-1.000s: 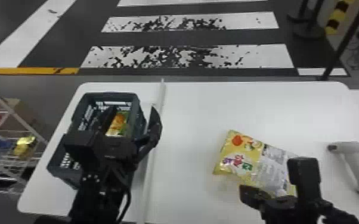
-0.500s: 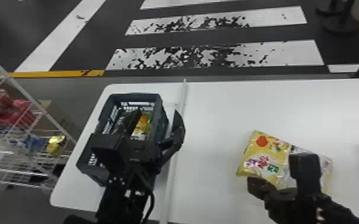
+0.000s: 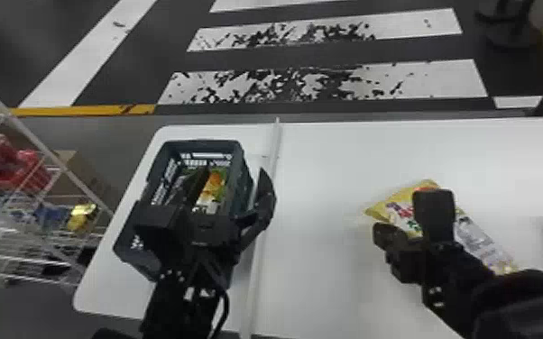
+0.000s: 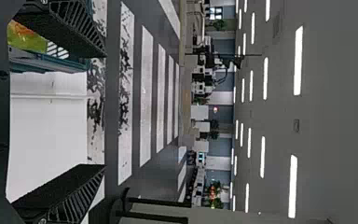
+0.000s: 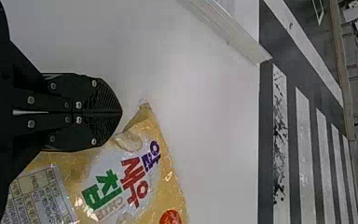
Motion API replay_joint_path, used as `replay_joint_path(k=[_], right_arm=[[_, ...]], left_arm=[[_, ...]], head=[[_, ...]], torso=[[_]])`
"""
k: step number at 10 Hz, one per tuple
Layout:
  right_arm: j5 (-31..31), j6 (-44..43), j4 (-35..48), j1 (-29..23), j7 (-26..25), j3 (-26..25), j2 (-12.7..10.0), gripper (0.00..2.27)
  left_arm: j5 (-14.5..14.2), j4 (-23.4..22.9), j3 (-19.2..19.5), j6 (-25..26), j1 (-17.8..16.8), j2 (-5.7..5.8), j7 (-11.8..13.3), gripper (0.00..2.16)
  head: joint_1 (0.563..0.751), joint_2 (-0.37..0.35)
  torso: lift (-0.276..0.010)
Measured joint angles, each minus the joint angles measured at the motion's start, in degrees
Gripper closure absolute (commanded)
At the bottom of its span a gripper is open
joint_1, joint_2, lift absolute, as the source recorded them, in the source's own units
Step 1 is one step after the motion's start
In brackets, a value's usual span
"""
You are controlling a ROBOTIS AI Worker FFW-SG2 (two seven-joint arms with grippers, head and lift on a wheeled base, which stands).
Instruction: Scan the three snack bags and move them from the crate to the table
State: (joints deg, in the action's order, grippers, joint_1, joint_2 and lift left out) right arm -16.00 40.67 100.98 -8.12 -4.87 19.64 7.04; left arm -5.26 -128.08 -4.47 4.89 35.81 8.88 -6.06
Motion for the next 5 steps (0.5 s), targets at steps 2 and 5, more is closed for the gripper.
replay_joint_path(k=[2,5], right_arm=[[-0.52,-0.42,-2.29,2.96,-3.35,-1.08,-0.83,2.26],[-1.21,-0.83,-9.08,9.21,-5.87,-2.95,-2.83,2.26]], left_arm=[[-0.02,0.22,-0.4,0.0,0.04,0.0,0.23,0.03],[-0.02,0.42,-0.84,-0.35,0.48,0.16,0.35,0.03]], head=[[0.695,0.163],[0.695,0.128]], torso=[[-0.062],[-0.062]])
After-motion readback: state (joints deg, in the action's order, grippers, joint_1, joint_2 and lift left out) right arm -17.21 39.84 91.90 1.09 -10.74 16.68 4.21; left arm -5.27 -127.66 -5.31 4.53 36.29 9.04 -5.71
